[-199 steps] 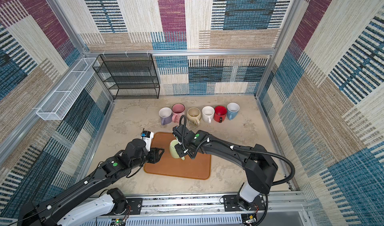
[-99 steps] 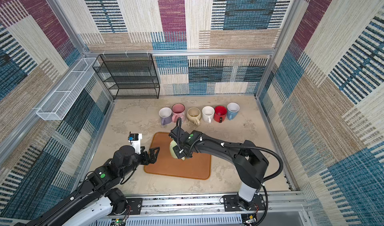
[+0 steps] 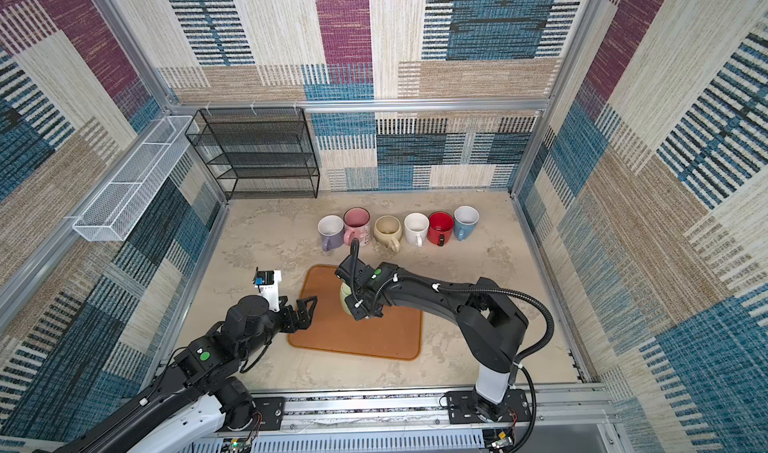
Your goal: Turn the mug right side up
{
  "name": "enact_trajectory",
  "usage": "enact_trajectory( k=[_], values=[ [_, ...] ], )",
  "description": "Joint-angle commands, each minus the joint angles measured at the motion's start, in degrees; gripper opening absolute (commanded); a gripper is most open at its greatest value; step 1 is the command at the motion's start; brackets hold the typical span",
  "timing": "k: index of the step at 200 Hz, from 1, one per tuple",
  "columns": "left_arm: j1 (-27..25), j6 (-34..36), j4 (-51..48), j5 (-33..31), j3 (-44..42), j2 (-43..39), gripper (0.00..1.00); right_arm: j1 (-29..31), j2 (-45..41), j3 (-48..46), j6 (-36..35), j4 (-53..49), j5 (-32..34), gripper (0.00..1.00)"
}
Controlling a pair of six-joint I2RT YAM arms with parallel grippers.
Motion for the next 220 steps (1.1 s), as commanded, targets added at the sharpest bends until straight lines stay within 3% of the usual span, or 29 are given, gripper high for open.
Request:
enact_trajectory(
  k=[1, 58, 117, 158, 220],
  values=[
    [-0.02, -1.97, -1.67, -3.16, 0.20, 0.47, 1.00, 0.08, 0.26, 0.59, -0.07, -0.42, 0.85, 0.17],
    [-0.02, -0.14, -0.92, 1.23, -0.26, 0.49, 1.00, 0.04, -0.72, 0.85, -0.33, -0.09, 1.16, 0.00],
    [0.04, 0.21, 0.15, 4.01, -0.40, -0.59, 0.92, 0.11, -4.90, 0.20, -1.07, 2.52, 0.35, 0.00],
    [0.05, 0.07, 5.42, 9.89, -2.15, -1.21, 0.86, 0.01, -9.65, -1.71, -2.37, 8.10, -2.73, 0.00],
    [0.00, -0.79, 14.65, 17.09, -5.69, -5.07, 0.83, -2.22, -21.67, -8.76, -5.19, 22.67, -12.43, 0.00]
  ],
)
